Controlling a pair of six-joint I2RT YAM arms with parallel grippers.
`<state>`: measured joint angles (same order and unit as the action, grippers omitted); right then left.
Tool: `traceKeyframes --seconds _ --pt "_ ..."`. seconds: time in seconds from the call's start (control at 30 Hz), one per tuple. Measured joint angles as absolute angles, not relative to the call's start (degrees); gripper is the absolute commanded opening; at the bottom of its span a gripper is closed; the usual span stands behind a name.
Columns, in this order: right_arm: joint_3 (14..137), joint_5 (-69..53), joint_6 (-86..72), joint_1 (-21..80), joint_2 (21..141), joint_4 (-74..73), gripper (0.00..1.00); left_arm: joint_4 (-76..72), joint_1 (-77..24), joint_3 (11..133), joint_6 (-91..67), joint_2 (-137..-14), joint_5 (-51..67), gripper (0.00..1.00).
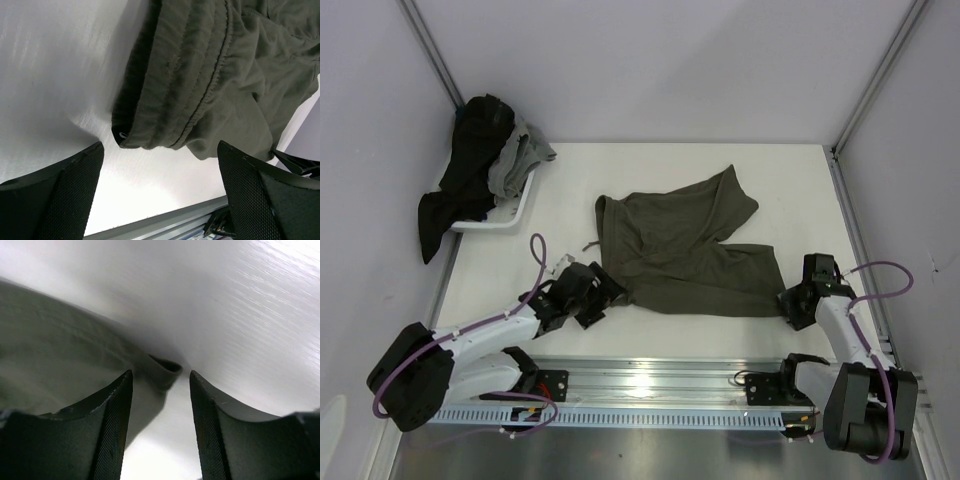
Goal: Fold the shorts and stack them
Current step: Fold the shorts
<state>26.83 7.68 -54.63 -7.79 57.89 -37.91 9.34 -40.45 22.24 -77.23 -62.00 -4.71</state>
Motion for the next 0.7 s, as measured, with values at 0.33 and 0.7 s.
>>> traceKeyframes --seconds 0.33,0.7 --pt "27.33 7.66 -56.86 -8.1 62.24 -31.88 0.0 7.4 -41.65 22.2 -82.91 -64.18 -6.44 0.87" --pt "27.33 7.66 -56.99 -8.12 61.89 -31.66 0.0 6.0 -45.54 19.88 -93.43 -63.94 -11.51 0.69"
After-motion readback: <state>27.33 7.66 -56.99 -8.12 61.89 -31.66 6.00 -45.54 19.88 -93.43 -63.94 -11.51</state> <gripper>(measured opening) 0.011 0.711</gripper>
